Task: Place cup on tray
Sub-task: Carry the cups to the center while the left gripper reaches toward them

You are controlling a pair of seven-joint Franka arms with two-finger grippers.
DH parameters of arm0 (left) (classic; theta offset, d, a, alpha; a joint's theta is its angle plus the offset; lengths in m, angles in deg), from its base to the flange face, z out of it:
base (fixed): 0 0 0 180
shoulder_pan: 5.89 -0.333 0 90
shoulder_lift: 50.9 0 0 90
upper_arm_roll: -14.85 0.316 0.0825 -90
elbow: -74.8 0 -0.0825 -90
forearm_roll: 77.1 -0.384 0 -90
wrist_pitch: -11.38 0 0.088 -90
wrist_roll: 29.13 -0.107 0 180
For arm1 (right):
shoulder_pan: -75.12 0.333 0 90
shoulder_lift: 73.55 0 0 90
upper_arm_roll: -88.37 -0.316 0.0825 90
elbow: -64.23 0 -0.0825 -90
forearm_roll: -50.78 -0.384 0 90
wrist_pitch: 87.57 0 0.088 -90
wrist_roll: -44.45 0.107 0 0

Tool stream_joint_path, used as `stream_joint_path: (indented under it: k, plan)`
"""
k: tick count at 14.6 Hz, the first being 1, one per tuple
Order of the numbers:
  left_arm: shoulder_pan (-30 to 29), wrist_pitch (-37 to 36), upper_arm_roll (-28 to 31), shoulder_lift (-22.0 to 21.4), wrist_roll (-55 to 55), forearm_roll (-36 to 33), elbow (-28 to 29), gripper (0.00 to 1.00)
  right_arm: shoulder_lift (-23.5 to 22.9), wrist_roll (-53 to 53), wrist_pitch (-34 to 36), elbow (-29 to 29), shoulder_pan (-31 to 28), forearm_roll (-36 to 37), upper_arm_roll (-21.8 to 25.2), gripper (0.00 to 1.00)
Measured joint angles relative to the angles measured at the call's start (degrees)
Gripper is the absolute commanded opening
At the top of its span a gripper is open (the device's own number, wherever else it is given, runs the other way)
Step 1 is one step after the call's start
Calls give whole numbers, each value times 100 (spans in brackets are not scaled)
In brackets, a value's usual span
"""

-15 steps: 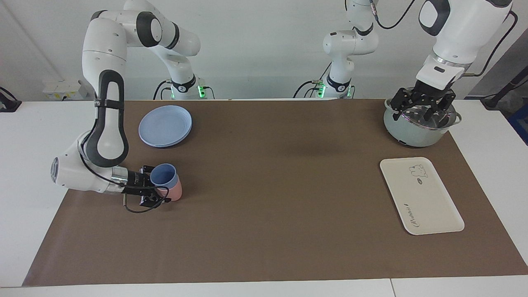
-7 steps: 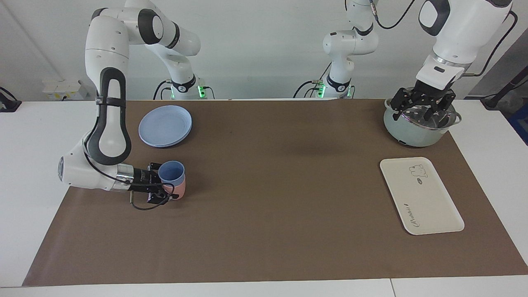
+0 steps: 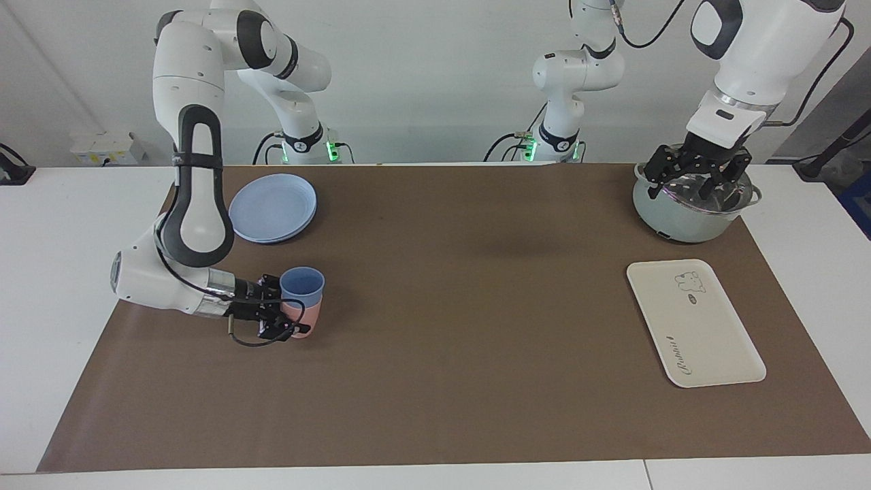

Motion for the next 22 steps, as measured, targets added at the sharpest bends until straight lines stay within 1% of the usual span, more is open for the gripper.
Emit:
stream_joint_path:
  k: [2,5,9,11,13,14,17,18,19,21,22]
  plan:
    - [0,0,0,0,0,0,0,100,328,415,-108,78,349,-4,-2,0]
    - [0,0,-2,0,0,0,0,100,808,1403,-181,137,856,-4,0,0]
    - [137,98,-66,-4,69,73,53,100,1205,2609,-338,133,1322,-3,2,0]
    - [381,345,-92,-37,837,413,220,100,1326,3207,-498,82,1652,140,0,0]
    - [678,928,-113,-123,1714,780,560,100,1364,3898,-652,-54,1984,354,-3,0]
    - [856,1174,-123,-168,2053,897,714,95,1364,4108,-663,-115,2116,393,-3,0]
    - [1316,1625,-137,-247,2827,1514,889,88,1363,4340,-662,-148,2458,444,-4,0]
    - [1494,1764,-137,-262,3141,1612,895,87,1362,4357,-658,-148,2523,457,-4,0]
    - [1684,1879,-139,-273,3475,1650,895,86,1360,4359,-643,-147,2555,467,-3,0]
    - [2005,2123,-149,-283,4000,1659,889,79,1358,4359,-552,-146,2574,482,-3,0]
    - [2108,2247,-151,-283,4106,1662,896,79,1358,4359,-518,-146,2574,488,-3,0]
